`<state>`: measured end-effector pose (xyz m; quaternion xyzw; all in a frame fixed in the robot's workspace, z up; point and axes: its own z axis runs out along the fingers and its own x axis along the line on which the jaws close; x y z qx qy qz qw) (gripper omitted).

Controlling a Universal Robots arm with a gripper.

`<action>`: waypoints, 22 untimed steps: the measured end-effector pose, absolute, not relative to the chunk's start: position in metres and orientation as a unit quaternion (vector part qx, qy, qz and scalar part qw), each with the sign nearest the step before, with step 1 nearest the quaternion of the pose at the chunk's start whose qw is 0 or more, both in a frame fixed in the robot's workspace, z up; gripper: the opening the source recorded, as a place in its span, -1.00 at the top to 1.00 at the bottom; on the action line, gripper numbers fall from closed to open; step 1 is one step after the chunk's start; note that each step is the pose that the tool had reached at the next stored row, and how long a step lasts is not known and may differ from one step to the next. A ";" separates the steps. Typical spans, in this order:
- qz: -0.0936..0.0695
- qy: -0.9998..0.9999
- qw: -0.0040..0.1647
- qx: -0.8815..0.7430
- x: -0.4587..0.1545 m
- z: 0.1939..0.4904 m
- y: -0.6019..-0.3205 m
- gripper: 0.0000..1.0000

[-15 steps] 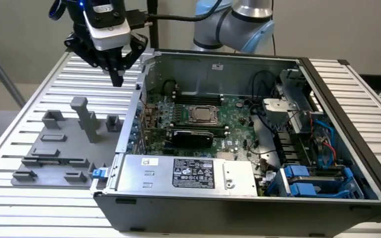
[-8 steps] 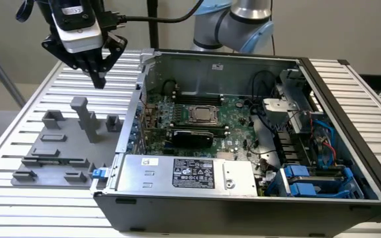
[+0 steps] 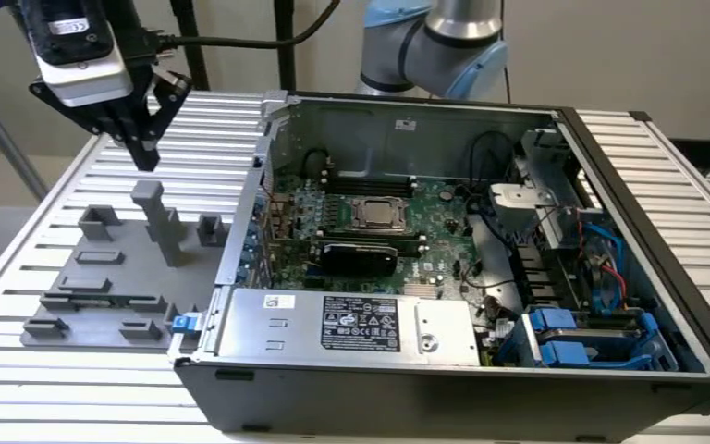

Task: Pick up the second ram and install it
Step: 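Reach for the second ram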

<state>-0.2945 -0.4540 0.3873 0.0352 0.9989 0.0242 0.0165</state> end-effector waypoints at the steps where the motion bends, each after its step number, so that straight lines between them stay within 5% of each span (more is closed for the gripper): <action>1: 0.024 0.999 0.016 0.035 -0.299 0.386 -0.455 1.00; 22: 0.024 0.999 0.016 0.035 -0.389 0.354 -0.463 1.00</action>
